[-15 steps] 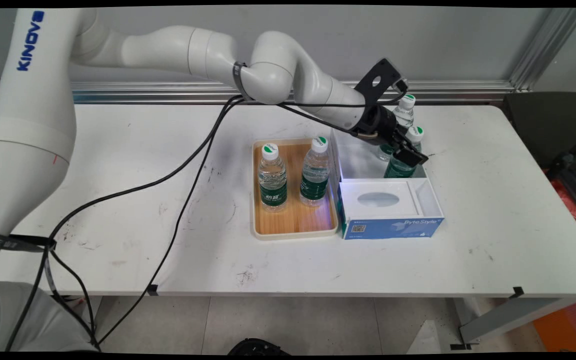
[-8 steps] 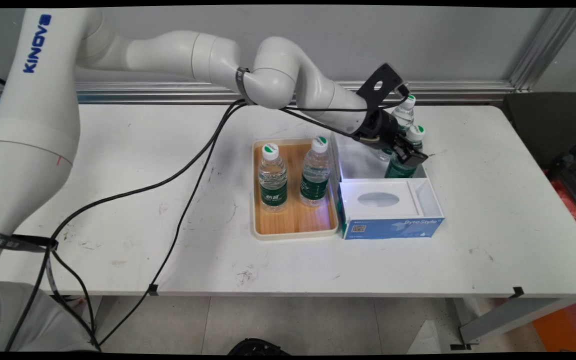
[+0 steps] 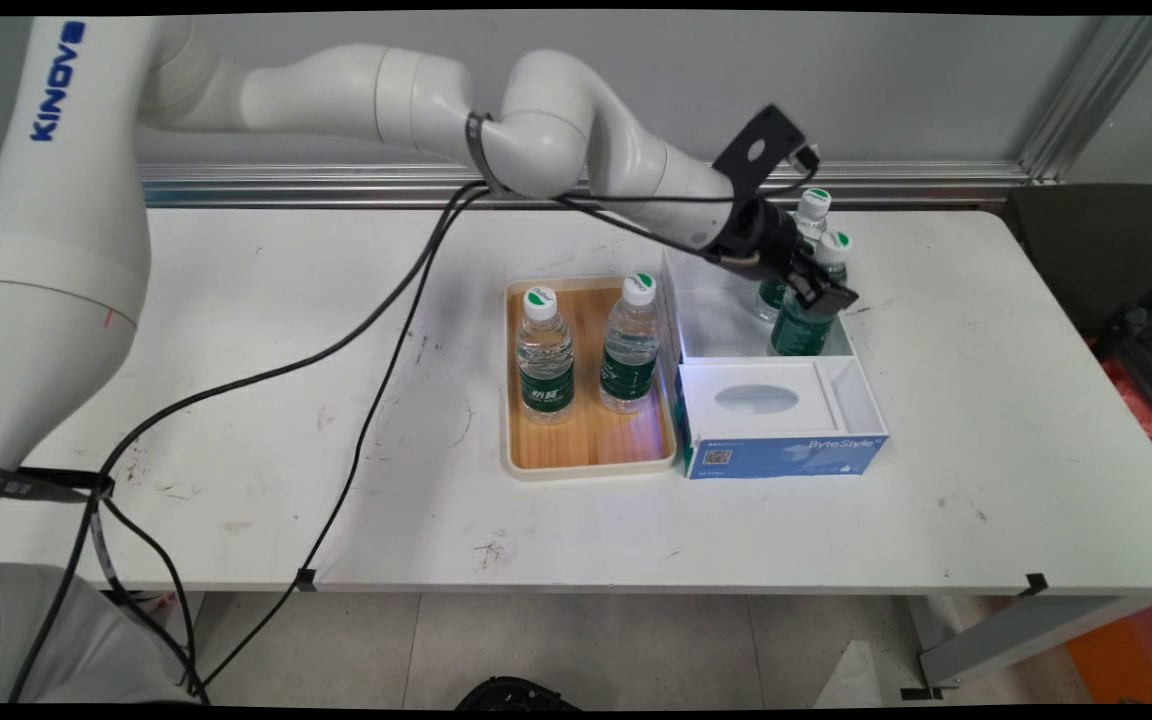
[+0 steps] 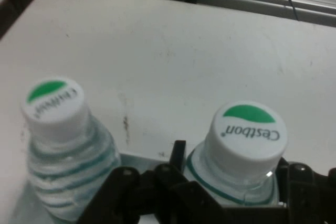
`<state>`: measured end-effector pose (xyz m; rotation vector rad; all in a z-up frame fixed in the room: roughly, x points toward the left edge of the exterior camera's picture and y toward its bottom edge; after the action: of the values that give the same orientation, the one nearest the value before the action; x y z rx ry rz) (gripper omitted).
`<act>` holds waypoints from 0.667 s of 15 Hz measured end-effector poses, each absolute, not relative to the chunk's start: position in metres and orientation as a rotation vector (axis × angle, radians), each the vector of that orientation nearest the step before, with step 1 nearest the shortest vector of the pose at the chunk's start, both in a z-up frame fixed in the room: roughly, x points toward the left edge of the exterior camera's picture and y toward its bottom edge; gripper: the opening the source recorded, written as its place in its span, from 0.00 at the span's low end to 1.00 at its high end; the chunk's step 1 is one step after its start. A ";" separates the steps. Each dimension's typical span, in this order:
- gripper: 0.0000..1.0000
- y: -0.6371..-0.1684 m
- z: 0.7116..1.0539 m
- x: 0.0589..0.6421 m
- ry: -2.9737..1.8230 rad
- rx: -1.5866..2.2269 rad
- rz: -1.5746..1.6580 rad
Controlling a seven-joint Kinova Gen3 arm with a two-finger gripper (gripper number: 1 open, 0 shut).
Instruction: Place the picked object on the tray
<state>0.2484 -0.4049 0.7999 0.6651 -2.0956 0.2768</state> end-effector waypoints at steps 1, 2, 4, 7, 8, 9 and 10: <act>0.00 -0.406 0.806 0.251 -2.094 0.661 0.283; 0.00 -0.406 0.810 0.253 -2.094 0.656 0.287; 0.00 -0.405 0.826 0.261 -2.096 0.647 0.299; 0.00 -0.398 0.850 0.279 -2.117 0.627 0.303; 0.00 -0.395 0.858 0.287 -2.128 0.619 0.308; 0.00 -0.392 0.866 0.298 -2.142 0.611 0.317; 0.00 -0.390 0.872 0.307 -2.155 0.604 0.329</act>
<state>0.3072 -0.3903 0.8722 0.6038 -2.1551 0.3290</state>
